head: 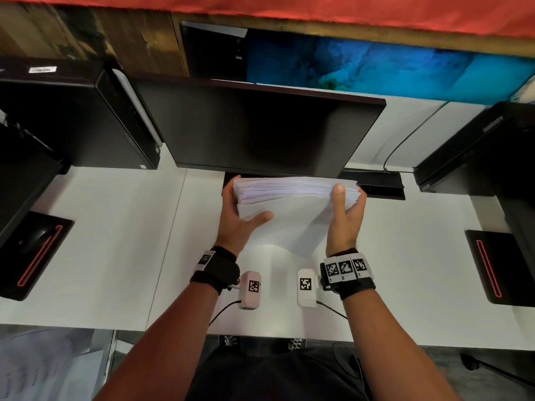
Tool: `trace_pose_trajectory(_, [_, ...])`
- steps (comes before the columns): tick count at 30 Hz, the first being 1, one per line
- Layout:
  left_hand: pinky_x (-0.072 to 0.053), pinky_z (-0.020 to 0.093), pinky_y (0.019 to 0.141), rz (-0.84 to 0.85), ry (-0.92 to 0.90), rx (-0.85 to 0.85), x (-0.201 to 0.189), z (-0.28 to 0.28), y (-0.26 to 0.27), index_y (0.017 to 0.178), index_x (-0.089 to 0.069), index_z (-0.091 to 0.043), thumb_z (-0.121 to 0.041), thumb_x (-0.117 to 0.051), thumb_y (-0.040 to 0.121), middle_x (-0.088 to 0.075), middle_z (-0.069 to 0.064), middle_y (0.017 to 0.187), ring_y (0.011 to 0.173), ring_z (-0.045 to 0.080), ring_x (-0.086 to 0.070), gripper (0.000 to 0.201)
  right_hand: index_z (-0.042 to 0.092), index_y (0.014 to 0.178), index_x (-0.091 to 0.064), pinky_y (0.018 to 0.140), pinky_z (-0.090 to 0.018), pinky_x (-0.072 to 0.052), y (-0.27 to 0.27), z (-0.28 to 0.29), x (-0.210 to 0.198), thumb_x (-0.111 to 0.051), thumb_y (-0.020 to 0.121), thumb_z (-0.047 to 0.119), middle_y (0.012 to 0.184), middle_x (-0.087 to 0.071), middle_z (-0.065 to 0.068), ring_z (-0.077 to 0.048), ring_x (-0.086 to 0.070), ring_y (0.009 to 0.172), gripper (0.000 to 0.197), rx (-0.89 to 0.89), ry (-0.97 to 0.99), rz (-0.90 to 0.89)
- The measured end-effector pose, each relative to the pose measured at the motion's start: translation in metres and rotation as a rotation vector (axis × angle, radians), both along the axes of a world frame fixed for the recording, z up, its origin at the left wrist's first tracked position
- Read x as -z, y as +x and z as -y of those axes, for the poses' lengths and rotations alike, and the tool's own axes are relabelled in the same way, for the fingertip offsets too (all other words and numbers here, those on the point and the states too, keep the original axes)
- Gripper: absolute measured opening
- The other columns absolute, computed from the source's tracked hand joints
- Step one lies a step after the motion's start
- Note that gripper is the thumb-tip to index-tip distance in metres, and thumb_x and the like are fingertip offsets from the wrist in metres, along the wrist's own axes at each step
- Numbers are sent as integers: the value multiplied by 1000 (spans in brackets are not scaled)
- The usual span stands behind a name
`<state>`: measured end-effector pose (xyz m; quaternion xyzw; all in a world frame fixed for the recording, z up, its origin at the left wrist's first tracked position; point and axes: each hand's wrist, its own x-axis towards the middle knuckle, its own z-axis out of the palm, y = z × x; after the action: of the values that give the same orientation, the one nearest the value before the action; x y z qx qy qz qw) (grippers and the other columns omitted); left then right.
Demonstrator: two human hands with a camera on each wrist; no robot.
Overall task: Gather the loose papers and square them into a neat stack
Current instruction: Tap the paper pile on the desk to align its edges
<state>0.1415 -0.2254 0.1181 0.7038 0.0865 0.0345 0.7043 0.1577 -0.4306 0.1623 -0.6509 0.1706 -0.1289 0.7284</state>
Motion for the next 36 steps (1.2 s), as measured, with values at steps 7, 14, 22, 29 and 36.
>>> trace_pose_trajectory(7, [-59, 28, 92, -94, -51, 13, 10, 2, 4, 141, -46, -21, -8, -90, 73, -66, 2, 127, 113, 12, -68, 82, 22, 123, -53, 97, -25, -48, 6, -9, -8, -67, 79, 63, 125, -60, 0, -14, -59, 114, 62, 173, 18, 7])
trace_pose_trajectory(14, [-60, 32, 90, -104, -95, 12, 21, -3, 5, 140, -47, -23, -7, -88, 75, -64, 5, 130, 116, 16, -67, 79, 19, 127, -54, 95, -22, -38, 15, -4, -8, -62, 96, 30, 135, -54, -7, -19, -49, 121, 34, 218, -7, -72])
trace_pose_trajectory(22, [-60, 27, 87, -160, -125, 13, 32, -5, 5, 140, -52, -18, -3, -84, 79, -68, 3, 127, 116, 16, -68, 71, 15, 135, -53, 115, -34, -39, 11, 6, -2, -45, 99, 41, 127, -57, 9, -12, -53, 125, 44, 72, -6, 65])
trace_pose_trajectory(29, [-59, 40, 95, -232, -155, 0, 44, -12, 11, 136, -56, -22, -2, -83, 77, -71, 4, 127, 115, 22, -70, 68, 15, 147, -38, 113, -48, -45, 2, 41, 58, -86, 75, 13, 141, -59, -4, -19, -58, 130, 86, -337, -102, -100])
trace_pose_trajectory(36, [-59, 45, 96, -294, -186, -31, 50, -8, 12, 130, -61, -17, -3, -80, 75, -72, 11, 122, 112, 28, -70, 60, 16, 139, -53, 103, -51, -52, 10, 44, 84, -87, 75, 4, 130, -69, -7, -27, -66, 121, 74, -337, -23, -208])
